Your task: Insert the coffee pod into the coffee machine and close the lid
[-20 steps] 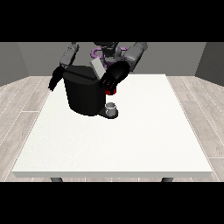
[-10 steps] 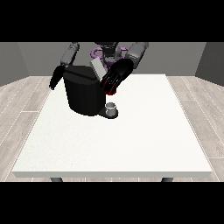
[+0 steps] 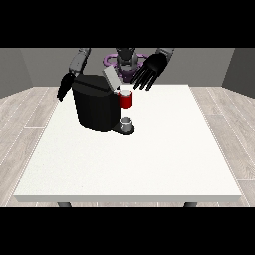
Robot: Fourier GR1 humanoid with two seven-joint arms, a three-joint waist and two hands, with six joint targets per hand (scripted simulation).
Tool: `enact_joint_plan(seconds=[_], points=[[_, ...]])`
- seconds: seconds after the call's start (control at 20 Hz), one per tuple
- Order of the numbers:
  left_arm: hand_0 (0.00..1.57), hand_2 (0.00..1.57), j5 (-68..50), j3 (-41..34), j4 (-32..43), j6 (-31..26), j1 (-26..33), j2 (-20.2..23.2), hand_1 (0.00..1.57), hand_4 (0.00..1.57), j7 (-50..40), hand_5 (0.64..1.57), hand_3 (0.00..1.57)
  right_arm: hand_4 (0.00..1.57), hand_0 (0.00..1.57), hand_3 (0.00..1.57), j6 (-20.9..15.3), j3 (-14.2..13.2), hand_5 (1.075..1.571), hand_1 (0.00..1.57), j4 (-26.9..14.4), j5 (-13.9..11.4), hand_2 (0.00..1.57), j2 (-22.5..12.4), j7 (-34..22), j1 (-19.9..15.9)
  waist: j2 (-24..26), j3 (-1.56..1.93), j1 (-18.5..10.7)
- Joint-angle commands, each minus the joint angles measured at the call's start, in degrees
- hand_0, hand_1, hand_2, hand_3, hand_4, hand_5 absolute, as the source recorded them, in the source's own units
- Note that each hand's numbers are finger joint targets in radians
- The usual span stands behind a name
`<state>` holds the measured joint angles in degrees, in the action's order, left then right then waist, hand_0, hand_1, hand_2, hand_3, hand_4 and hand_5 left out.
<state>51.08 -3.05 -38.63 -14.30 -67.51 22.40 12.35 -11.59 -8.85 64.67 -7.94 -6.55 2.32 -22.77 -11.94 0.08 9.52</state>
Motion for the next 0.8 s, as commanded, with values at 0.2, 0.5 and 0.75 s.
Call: enact_joint_plan(seconds=[0.2, 0.5, 0.75], points=[[0.0, 0.0, -17.35, -11.78, -2.06, -0.21, 11.51, -12.6, 0.0, 0.37, 4.77, 1.571, 0.0, 0.0, 0.0, 0.0, -0.35, -2.43, 1.571, 0.0, -4.06, 1.06, 0.0, -0.18, 1.8, 8.85, 11.13, -0.16, -9.41], [0.0, 0.0, -27.64, -19.14, -0.03, -1.18, 26.38, -20.42, 0.0, 0.27, 7.9, 1.571, 0.0, 0.0, 0.0, 0.0, -1.63, -1.52, 1.571, 0.0, -3.52, -0.39, 0.0, 0.82, 3.22, 16.69, 20.43, -0.15, -14.19], [0.0, 0.0, -28.12, -17.31, -1.38, -4.27, 34.64, -21.11, 0.0, 0.37, 6.06, 1.571, 0.0, 0.0, 0.0, 0.0, 0.2, -0.66, 1.571, 0.0, -0.02, 0.74, 0.0, 0.61, -1.98, 15.79, 27.52, -0.09, -15.55]])
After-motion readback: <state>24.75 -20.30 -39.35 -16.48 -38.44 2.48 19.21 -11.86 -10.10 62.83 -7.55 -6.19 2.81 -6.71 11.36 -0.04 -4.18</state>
